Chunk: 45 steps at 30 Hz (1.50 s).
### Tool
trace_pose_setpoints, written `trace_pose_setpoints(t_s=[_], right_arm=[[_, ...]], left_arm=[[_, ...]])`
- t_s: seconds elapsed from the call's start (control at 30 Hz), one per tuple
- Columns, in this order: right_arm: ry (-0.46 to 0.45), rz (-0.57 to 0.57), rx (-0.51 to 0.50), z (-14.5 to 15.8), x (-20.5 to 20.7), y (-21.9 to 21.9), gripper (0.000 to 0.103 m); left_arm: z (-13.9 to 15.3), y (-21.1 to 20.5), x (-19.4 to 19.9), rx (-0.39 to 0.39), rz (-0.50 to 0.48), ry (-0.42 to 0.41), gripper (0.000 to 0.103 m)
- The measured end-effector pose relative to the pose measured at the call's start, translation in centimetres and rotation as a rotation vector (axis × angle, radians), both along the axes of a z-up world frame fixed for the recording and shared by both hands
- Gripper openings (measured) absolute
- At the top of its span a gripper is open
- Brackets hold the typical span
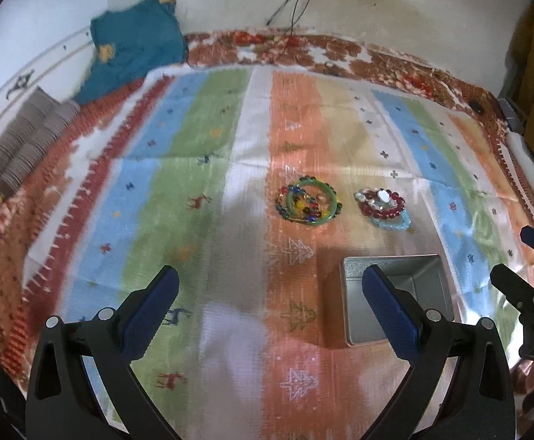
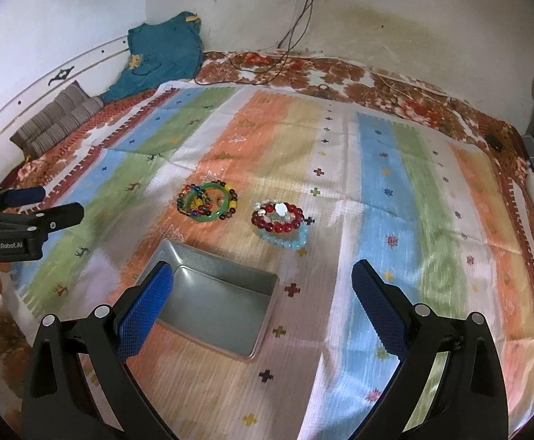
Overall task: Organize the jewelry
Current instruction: 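Move the left tool toward the green bangle pile while the right tool approaches the red bracelet pile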
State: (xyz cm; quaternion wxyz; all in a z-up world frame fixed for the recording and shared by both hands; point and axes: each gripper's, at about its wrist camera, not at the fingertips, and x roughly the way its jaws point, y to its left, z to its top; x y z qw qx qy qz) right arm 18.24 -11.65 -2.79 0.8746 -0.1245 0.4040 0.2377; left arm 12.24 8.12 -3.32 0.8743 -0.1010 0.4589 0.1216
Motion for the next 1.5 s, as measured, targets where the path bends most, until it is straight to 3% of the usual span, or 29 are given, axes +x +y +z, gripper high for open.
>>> trace_pose_setpoints(t_s=[0.4, 0.63, 1.5], right_arm=[[0.056, -0.012, -0.009, -1.6, 3.6, 0.9, 0.099], [0.021, 0.031, 0.025, -0.4, 4.1, 2.2, 0.099], [0.125, 0.029, -0.072, -5.9, 10.8, 4.7, 0.098]], left_arm=[[-1.3, 0.9, 3.6, 0.021, -0.019, 0.034, 0.097], [-2.5, 2.3, 5.6, -0.048, -0.003, 0.049, 0.097], [-6.3, 3.0, 12.0, -0.022, -0.086, 0.12, 0.097]])
